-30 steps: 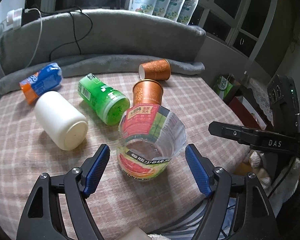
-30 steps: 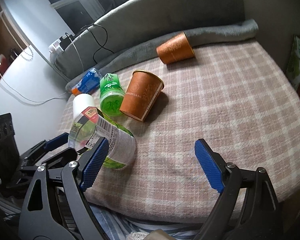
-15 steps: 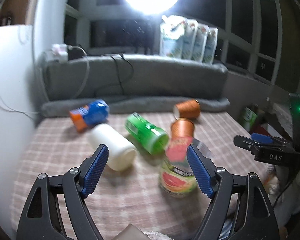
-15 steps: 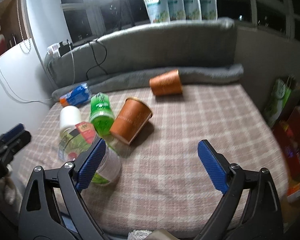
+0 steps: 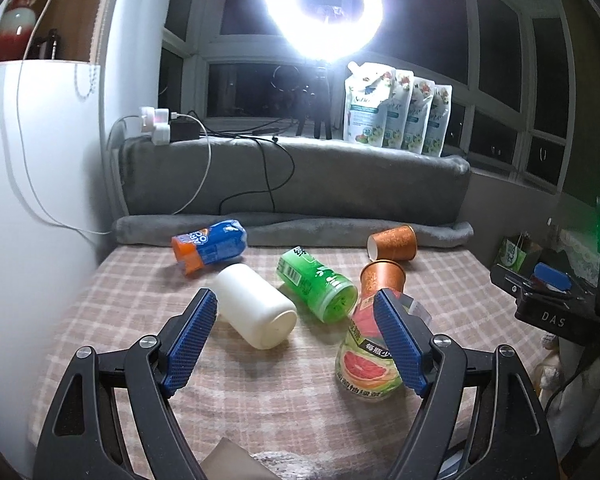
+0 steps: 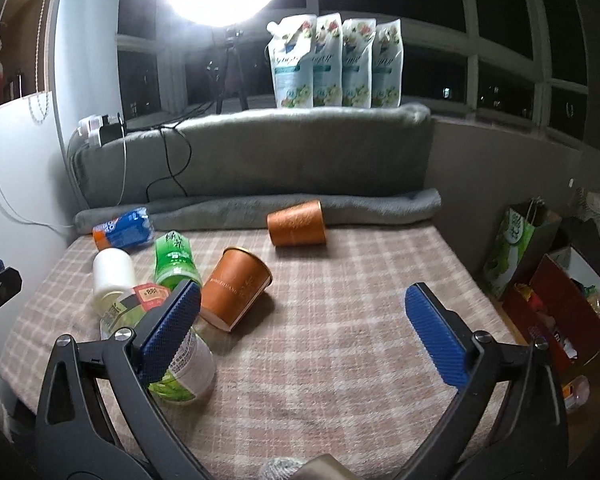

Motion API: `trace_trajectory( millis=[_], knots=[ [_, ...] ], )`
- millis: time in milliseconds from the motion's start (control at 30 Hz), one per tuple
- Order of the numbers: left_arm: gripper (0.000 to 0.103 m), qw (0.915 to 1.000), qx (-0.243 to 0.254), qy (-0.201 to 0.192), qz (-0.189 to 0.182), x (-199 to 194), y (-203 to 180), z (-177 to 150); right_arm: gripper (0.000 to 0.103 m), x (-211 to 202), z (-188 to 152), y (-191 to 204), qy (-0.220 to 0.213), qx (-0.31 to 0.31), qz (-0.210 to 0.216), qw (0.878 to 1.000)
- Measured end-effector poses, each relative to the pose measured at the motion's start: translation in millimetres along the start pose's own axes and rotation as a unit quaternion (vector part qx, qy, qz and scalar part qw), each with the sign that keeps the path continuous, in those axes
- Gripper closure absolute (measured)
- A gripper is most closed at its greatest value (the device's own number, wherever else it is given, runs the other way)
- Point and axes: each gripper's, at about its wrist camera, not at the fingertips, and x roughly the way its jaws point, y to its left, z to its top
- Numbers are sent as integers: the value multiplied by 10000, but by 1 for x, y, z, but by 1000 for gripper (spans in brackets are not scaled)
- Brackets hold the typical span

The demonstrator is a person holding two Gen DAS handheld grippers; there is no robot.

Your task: Flip cup upright

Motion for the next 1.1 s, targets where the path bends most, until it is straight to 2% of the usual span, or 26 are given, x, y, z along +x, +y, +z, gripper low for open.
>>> trace_trajectory(
  millis=[500,1100],
  knots=[
    [22,10000,22,-77,33,-10,-2,-1,0,-17,-2,8,-284,-198,-212,9992],
    [22,9999,0,-113,34,-13,-1,2,0,-17,-2,8,-283,-198,-210,9992]
  ],
)
